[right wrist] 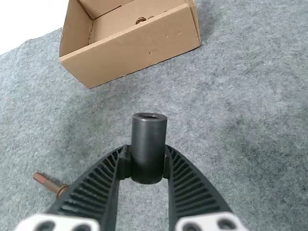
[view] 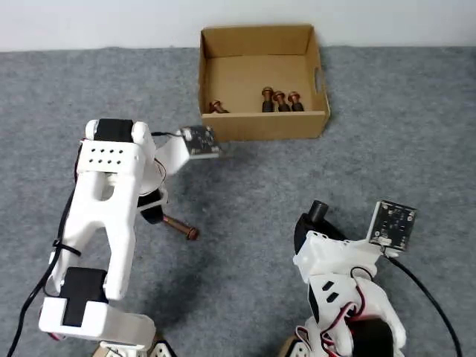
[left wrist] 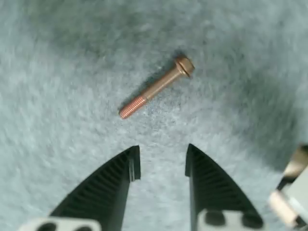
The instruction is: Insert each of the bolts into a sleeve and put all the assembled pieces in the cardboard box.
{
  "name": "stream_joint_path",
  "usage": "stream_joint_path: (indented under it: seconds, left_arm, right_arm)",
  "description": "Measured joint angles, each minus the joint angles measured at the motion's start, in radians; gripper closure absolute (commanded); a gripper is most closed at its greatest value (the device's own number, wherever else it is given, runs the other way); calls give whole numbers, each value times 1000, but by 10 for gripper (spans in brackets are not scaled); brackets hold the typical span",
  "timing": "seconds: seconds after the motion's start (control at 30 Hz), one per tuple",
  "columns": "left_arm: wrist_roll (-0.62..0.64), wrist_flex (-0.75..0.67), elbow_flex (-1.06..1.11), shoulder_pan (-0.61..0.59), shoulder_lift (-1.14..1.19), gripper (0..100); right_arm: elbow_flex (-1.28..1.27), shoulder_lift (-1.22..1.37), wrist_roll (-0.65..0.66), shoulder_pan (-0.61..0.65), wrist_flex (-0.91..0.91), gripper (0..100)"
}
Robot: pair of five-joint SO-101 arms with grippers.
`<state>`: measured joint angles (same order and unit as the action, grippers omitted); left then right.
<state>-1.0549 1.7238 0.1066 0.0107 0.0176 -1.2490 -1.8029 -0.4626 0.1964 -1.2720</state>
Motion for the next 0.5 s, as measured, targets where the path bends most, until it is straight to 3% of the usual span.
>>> stream_joint_path:
  seconds: [0.2,0.5]
  left_arm:
    - [-180,-23,0,20,54,844]
    - [-221,-109,0,100,247,844]
  right_arm:
    - [0,0,0,0,0,991]
    - [0,2,0,0,0,991]
